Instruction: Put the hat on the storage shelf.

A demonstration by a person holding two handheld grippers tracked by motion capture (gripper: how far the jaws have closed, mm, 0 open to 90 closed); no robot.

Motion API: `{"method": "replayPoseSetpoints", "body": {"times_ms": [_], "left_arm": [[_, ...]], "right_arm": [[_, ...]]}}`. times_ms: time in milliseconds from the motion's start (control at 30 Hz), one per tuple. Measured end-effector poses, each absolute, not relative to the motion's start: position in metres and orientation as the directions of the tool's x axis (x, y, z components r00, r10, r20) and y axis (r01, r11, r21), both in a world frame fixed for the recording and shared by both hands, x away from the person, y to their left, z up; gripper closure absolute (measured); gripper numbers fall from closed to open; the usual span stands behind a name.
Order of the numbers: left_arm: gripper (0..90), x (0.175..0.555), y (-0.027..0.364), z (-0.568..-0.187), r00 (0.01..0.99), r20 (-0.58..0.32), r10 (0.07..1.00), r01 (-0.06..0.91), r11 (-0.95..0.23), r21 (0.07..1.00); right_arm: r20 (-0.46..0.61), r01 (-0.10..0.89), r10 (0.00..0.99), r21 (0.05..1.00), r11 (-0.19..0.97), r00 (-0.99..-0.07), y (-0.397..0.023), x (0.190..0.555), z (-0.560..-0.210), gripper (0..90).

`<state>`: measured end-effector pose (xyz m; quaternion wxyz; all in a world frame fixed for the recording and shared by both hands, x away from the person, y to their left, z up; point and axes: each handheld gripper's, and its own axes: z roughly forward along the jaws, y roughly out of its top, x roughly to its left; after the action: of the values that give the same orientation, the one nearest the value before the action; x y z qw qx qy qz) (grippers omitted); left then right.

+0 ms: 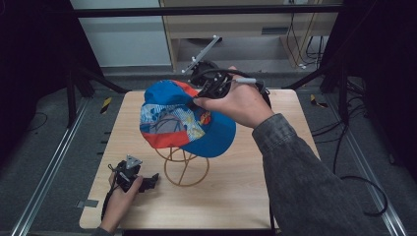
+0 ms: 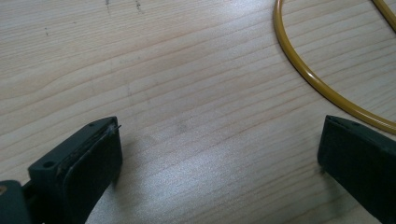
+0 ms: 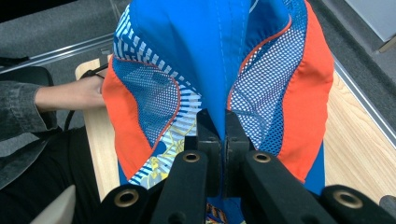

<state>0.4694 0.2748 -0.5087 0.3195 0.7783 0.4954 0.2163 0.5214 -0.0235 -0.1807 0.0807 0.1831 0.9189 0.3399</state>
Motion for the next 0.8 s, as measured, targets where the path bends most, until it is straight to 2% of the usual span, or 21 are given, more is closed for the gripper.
{"method": "replayPoseSetpoints", "body": {"times_ms": [800], "left_arm": [[0.0, 0.469, 0.274, -0.509, 0.422, 0.020, 0.906, 0.631, -0.309, 0.712]], "right_arm": [[-0.043, 0.272, 0.369, 0.599, 0.754, -0.928, 0.005, 0.527, -0.195, 88.9]]}}
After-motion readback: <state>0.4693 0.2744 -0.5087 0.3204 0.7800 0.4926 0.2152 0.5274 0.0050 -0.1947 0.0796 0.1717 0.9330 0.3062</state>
